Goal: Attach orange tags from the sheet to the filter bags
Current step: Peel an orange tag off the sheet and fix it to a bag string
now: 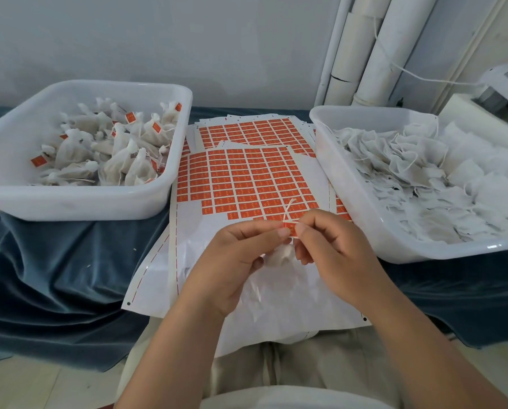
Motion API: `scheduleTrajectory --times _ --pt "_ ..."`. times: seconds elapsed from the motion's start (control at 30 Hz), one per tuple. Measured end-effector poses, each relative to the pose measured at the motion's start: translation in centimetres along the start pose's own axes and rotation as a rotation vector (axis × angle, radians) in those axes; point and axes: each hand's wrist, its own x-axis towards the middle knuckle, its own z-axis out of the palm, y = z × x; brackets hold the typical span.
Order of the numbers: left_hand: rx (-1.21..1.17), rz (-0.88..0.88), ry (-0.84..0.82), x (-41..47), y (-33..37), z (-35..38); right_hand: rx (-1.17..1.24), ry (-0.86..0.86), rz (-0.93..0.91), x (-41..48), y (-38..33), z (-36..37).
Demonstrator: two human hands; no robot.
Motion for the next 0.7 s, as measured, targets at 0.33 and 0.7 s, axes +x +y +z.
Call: scheduleTrajectory --times 0.33,0.7 --pt "-0.023 0.040 0.045 0.1 -0.1 0.1 -0.023 0.004 -0.022 -0.2 0.1 1.0" --pt "0.195 0.188 0.127 -0.9 0.5 1.4 0.110 -0.033 0.078 -0.3 -0.3 0.4"
